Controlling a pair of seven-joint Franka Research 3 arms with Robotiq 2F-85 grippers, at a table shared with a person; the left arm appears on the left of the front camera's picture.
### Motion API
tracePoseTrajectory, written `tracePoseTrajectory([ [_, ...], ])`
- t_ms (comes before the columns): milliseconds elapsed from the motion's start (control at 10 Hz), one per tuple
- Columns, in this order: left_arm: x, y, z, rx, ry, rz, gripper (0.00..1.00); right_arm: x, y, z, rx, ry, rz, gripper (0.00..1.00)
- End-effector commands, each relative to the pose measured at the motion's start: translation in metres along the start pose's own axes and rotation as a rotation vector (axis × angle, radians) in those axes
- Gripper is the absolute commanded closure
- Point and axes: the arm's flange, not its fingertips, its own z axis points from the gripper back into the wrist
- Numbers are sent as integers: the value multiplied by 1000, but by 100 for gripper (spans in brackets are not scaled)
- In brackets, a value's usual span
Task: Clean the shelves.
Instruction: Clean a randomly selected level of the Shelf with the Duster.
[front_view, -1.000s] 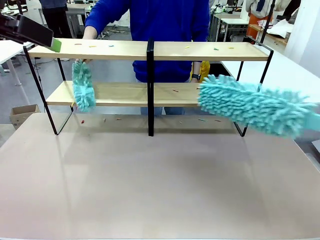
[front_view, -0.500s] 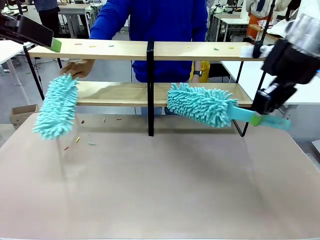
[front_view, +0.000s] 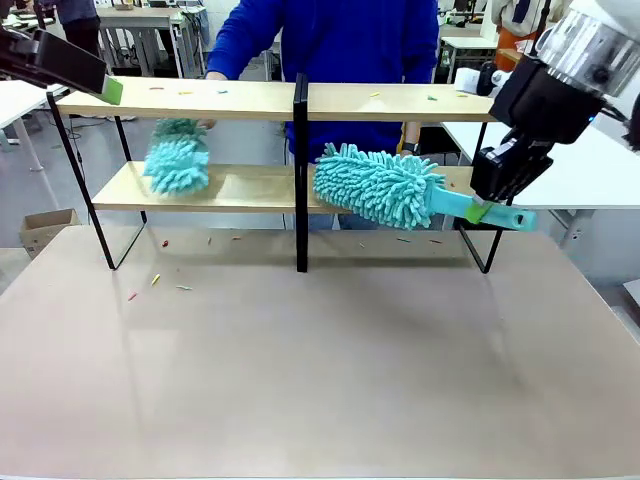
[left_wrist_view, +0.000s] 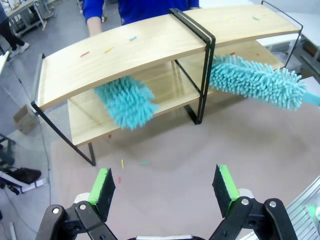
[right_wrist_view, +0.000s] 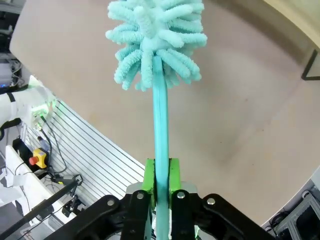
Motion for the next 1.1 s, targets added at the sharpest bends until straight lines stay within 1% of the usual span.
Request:
tracePoseTrajectory([
  [0,0,0,1,7,-4,5,0,16,-11,-2,48,-75,48,87],
  [100,0,0,1,7,-4,5,0,25,-19,-11,55,-68,53,87],
  [200,0,0,1,7,-4,5,0,31,-26,-21,39,-85,64,87],
  [400,0,0,1,7,-4,5,0,43,-42,-37,2,-167,53,87],
  [500,0,0,1,7,-4,5,0,49,-49,-47,21,-171,43,87],
  [800,0,0,1,7,-4,5,0,53,-58,-63,24,-133,8,87],
  [900,0,0,1,7,-4,5,0,51,-60,-63,12,-119,-22,87],
  [1000,0,0,1,7,-4,5,0,46,-62,-63,-30,-122,-89,87],
])
